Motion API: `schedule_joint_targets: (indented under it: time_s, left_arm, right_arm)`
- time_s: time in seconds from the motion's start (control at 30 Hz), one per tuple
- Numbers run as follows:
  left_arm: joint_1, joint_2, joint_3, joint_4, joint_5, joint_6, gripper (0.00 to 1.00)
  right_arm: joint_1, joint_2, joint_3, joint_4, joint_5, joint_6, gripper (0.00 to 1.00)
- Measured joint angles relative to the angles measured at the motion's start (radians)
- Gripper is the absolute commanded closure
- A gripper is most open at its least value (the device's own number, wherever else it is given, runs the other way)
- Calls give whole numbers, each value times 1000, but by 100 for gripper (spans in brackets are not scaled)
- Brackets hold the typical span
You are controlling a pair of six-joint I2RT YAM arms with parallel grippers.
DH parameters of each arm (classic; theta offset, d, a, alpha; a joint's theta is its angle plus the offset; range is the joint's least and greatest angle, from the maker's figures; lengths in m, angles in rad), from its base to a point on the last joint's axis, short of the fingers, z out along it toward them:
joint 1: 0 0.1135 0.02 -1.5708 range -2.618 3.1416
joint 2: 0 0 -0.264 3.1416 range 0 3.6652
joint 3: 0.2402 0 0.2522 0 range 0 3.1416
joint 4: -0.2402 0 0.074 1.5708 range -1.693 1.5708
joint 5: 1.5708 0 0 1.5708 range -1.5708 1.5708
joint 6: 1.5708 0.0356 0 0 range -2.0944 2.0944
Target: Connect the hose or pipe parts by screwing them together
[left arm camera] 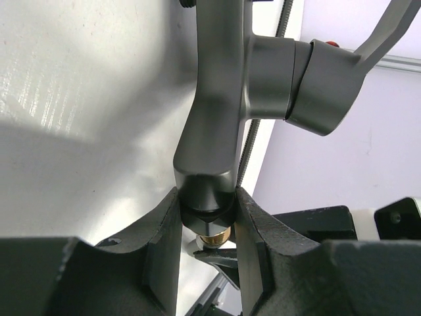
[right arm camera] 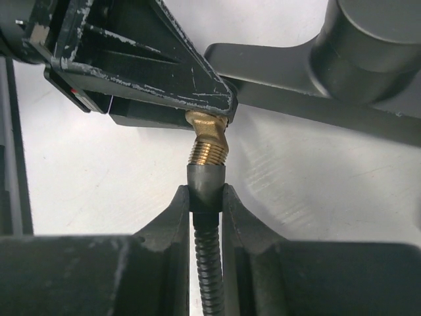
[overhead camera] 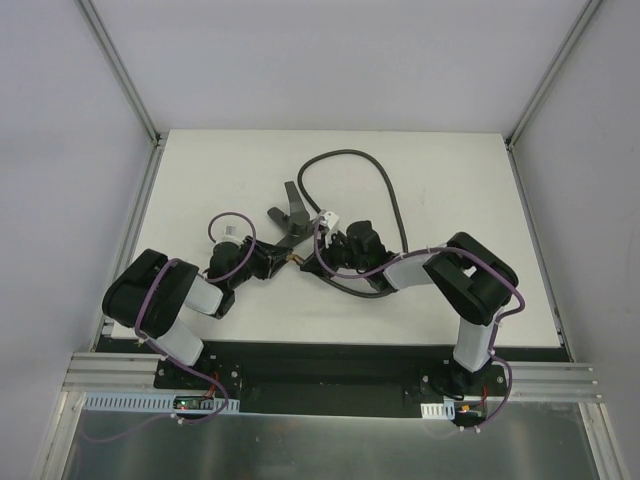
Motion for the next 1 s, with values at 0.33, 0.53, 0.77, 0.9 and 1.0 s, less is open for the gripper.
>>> schedule_joint_targets:
  time_s: [0.33,0.53,0.77,0.9,1.0]
  left_arm:
    - [0,0,-13,39,-21,16,100]
    - [-1,0,-13,61,-23,29,100]
    - [-3,0,-13,61,-18,40,100]
    - [-3,0,-10,49,-14,42,100]
    - [-9,-3,-6,28,-11,46,100]
  right_arm:
    - [-33,51,-31,163,-28,256,99]
    - [-63,76,-31,220,-77,375,99]
    - [-82,95,-31,243,-117,449,99]
    - [-83,93,-31,227,-117,434,99]
    - [-82,69,-31,171,-106,389,99]
